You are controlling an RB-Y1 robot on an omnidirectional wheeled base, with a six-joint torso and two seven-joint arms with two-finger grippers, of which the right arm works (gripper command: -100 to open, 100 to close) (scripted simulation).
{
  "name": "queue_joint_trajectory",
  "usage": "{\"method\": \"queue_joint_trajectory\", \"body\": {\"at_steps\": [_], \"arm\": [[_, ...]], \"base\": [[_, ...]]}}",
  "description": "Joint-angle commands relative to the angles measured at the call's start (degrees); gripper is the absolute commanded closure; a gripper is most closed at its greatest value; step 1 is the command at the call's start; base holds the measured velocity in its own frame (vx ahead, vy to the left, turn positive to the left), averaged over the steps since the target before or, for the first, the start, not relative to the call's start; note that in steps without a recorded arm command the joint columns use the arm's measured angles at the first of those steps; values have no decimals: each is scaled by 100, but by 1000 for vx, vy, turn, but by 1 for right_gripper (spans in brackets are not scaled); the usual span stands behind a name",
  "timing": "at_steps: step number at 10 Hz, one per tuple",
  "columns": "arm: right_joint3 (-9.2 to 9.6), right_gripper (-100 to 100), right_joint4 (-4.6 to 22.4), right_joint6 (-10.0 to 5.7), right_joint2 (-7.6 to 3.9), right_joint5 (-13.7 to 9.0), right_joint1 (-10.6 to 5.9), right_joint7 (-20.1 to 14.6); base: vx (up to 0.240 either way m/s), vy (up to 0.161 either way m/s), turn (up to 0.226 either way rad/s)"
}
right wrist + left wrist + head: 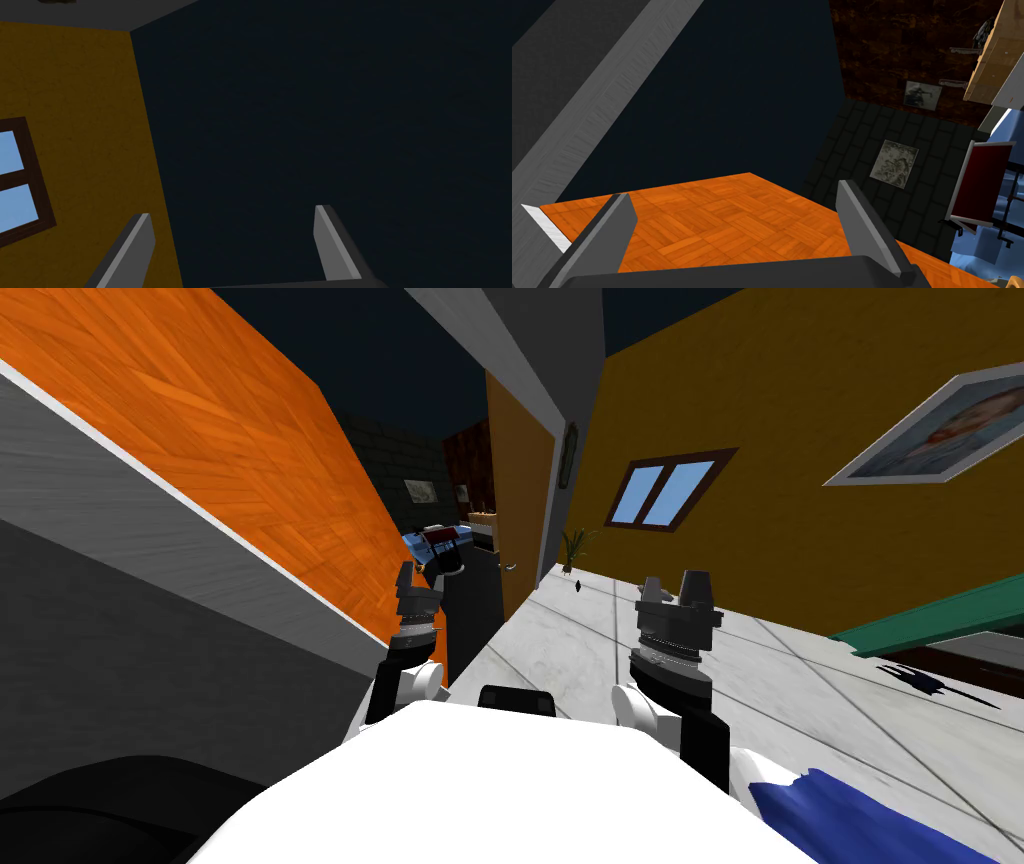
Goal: Push the door open
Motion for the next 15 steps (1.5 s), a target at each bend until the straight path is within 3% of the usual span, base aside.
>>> {"method": "queue_joint_trajectory", "body": {"at_steps": [1,12,15], "arm": [[118,-100,207,-27,-47,2,-79,-32],[817,-100,1432,-189,-248,15,-546,-223],[1180,-100,2068,-273,-322,22,-789,-322]], "base": [[110,-1,30],[128,-30,28],[152,-39,47]]}}
